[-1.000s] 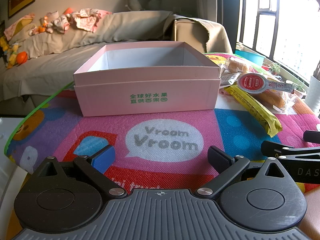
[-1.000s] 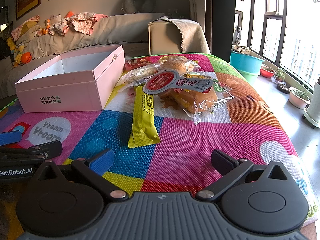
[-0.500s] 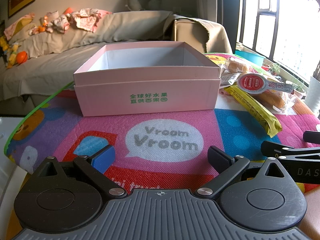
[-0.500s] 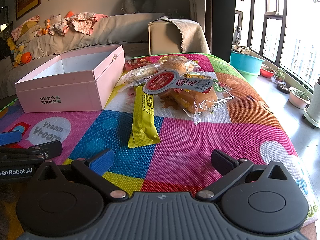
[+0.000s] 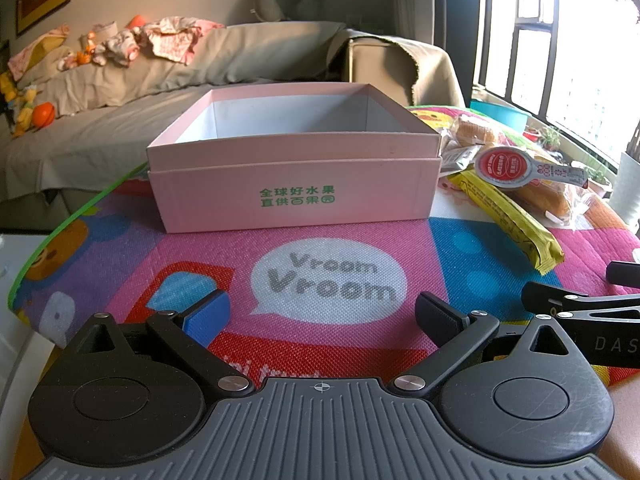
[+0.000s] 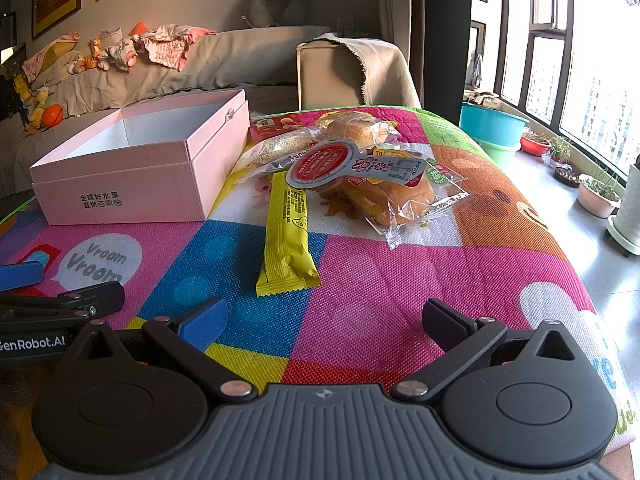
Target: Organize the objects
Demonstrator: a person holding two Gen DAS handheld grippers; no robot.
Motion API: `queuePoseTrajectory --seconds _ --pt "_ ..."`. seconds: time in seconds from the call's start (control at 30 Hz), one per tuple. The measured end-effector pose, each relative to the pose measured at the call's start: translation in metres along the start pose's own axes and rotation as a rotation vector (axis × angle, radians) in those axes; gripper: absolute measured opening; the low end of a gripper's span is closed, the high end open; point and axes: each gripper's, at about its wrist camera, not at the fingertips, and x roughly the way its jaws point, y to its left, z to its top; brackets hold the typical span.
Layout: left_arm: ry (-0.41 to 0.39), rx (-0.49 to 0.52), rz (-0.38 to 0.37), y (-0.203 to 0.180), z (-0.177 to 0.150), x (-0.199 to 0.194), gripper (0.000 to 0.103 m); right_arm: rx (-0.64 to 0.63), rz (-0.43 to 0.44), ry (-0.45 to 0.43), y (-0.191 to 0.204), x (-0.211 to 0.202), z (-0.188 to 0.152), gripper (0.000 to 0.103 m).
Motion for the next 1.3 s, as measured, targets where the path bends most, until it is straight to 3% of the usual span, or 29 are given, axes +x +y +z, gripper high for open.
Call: queuePoseTrajectory --seconds 0.9,1.03,1.3 --pt "0.0 0.001 0.001 0.0 0.0 0.001 0.102 -0.001 0.006 0.002 -0.001 0.0 -0.001 0.103" --pt "-0.001 0.005 0.004 -0.001 0.0 0.001 0.102 -0.016 0.045 0.045 -0.005 0.001 0.006 0.103" --pt "0.003 0.006 -0.016 0.0 0.002 0.0 0.101 0.001 -0.013 0.155 0.002 0.006 0.019 0.103"
